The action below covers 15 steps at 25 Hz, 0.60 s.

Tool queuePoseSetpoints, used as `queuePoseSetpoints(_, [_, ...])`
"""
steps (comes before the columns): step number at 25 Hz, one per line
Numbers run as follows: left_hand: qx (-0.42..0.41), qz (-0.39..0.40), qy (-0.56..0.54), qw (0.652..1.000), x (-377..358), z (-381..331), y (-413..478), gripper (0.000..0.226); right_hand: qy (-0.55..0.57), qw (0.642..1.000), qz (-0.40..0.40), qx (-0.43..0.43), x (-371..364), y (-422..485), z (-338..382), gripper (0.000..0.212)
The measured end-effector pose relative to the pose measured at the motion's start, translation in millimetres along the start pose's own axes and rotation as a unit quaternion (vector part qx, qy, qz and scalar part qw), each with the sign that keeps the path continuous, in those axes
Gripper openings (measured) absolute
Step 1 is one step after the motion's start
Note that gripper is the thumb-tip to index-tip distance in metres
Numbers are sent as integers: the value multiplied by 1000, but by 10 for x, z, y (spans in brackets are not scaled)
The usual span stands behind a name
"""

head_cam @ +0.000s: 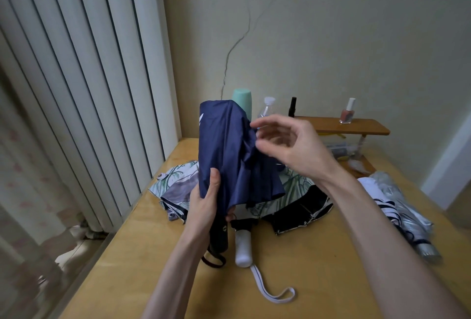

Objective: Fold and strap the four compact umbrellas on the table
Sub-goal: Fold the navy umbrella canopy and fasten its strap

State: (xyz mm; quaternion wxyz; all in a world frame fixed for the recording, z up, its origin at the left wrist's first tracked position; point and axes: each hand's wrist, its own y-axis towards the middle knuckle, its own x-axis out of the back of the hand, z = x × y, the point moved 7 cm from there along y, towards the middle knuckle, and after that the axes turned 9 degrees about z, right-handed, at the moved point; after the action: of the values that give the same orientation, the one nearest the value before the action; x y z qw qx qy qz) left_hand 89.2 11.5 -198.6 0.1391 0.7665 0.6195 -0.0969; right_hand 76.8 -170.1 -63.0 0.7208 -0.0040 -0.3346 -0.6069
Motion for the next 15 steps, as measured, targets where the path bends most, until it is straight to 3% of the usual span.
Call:
queuePoseSetpoints(3, [-8, -9, -15, 1000, 16, 32, 60, 67, -105, 986, 126, -19, -302, -254, -109, 83])
queuePoseSetpoints(5, [-11, -16, -9, 1000, 25, 35, 77, 65, -148, 981, 125, -11, -481, -338, -185, 88])
queuePoseSetpoints(8, [-17, -25, 1, 1000, 28, 40, 71, 55, -153, 986, -44, 42, -476, -339, -244, 52])
queuePoseSetpoints(10, [-25, -36, 4, 999, 23, 49, 67, 46, -199, 967, -142, 70, -445, -414, -242, 37])
queuePoseSetpoints(13, [-32, -74, -21, 997, 92, 45, 81, 28, -336, 881, -320, 97, -304, -696, -170, 23])
queuePoseSetpoints(15, [-30, -102, -39, 994, 195, 21, 100, 23, -357, 834, -409, 93, -175, -845, -180, 16])
